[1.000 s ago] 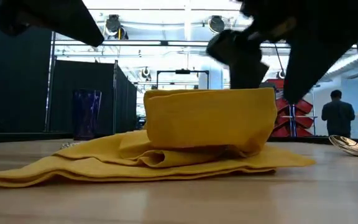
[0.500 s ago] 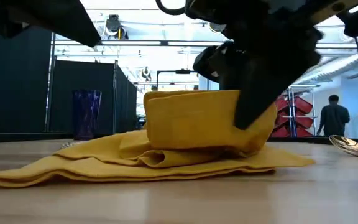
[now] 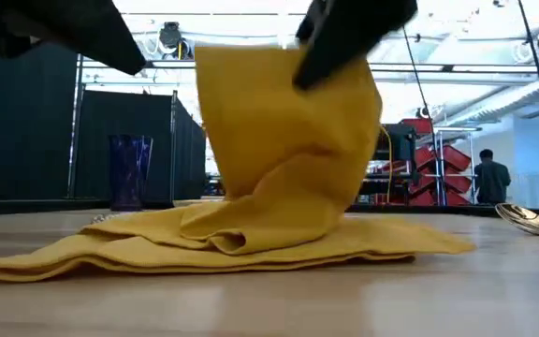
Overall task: Set table place
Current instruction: Fold the yellow table napkin
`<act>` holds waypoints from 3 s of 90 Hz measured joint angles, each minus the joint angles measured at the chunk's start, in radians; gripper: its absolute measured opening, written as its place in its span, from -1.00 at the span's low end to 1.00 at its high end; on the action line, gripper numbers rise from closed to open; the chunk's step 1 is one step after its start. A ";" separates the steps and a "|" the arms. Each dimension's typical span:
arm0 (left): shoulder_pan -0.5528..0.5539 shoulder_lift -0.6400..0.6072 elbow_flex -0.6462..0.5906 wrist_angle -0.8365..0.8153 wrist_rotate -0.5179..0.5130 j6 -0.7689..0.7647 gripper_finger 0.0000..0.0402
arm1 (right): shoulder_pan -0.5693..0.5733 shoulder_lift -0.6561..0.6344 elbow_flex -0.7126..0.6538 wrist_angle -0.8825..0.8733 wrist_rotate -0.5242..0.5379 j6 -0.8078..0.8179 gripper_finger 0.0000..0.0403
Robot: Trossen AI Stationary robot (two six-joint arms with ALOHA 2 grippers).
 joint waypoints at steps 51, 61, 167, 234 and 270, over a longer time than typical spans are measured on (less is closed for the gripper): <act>-0.002 -0.002 -0.012 0.107 -0.210 0.057 -1.00 | 0.053 -0.247 0.000 -0.194 0.239 0.158 -1.00; 0.026 -0.003 -0.085 0.191 -0.184 0.053 -0.91 | 0.095 -0.241 0.000 -0.194 0.245 0.191 -1.00; 0.440 -0.001 -0.482 1.066 0.465 0.937 0.10 | 0.279 -0.080 -0.045 -0.068 0.229 0.362 -1.00; 0.576 0.080 -0.478 1.219 0.702 1.338 0.09 | 0.279 -0.079 -0.123 0.069 0.221 0.433 -1.00; 0.556 0.182 -0.381 1.220 0.721 1.361 -0.24 | 0.270 -0.080 -0.123 0.068 0.221 0.442 -1.00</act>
